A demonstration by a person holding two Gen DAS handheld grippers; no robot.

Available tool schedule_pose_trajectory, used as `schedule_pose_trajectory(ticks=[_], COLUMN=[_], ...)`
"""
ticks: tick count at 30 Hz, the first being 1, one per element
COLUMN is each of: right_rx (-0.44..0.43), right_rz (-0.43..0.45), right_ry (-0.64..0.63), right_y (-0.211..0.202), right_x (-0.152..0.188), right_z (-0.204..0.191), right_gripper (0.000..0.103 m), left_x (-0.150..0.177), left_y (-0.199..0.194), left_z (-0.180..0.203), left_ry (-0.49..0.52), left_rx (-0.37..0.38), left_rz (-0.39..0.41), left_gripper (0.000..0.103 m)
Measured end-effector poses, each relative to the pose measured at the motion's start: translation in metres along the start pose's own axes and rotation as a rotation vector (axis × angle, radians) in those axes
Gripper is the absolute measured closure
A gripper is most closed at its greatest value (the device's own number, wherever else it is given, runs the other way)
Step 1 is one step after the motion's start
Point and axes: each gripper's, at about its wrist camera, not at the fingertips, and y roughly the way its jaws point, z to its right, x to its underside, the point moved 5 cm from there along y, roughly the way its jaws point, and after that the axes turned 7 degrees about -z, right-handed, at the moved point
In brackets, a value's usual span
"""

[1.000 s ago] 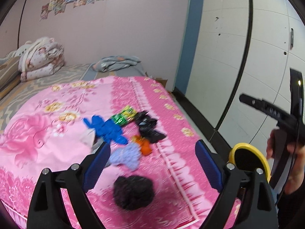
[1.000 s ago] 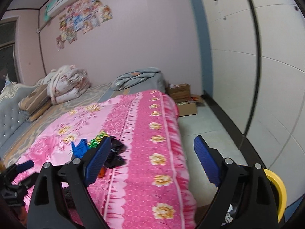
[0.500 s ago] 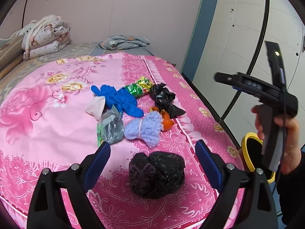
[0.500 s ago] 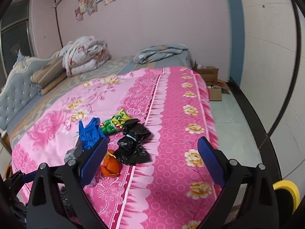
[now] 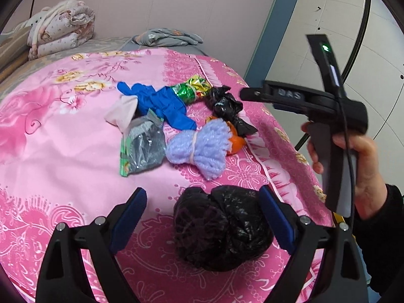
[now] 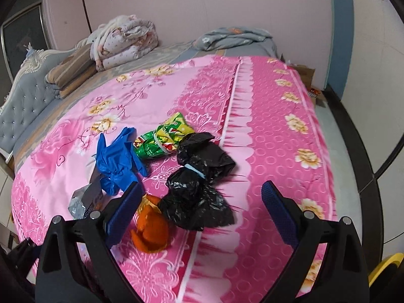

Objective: Collect trash
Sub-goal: 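Grasp the dark mesh ball with the left tool while the right tool grasps the black plastic bag, then carry the mesh ball and black bag in both tools over the yellow bin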

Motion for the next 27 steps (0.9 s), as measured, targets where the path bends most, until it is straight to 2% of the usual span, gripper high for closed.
schedule_pose_trajectory(ticks=[4,9,12,14,17,21,22,27], right_rx=[0.005,0.024,0.022,0.025,0.008,-0.005,-0.003,0.014], right_rz=[-0.019,-0.054,-0.073,-0.084,-0.098,-0.094,-0.088,-0.058], right_ry=[-0.010,-0.006,-0.002,0.002,0.009,0.007,0.004,-0.006], right_y=[0.017,0.039,0.050,0.056,0.063,0.063,0.062,0.049], right_x=[-0.004,-0.004,-0.002,-0.001,0.002,0.001,0.000,-0.002], right_z=[-0.005,-0.003,0.001,0.002,0.003,0.002,0.002,0.003], right_gripper=[0.015,0.029,0.036,0.050,0.062,0.072,0.077,0.082], left_x=[0.003,0.004,0.004,0.005,0.005,0.006,0.006,0.006], left_y=[0.007,0.018,0.023,0.026,0.025,0.022,0.022,0.018], left_z=[0.000,0.004,0.008,0.010,0.014,0.014,0.014,0.013], left_ry=[0.000,0.005,0.023,0.028,0.041,0.041,0.040,0.038], left_rx=[0.019,0.041,0.058,0.069,0.071,0.079,0.082,0.086], left_rz=[-0.005,-0.025,-0.036,-0.042,-0.030,-0.019,-0.018,-0.012], left_gripper=[0.020,0.028,0.040,0.049,0.056,0.060,0.061,0.062])
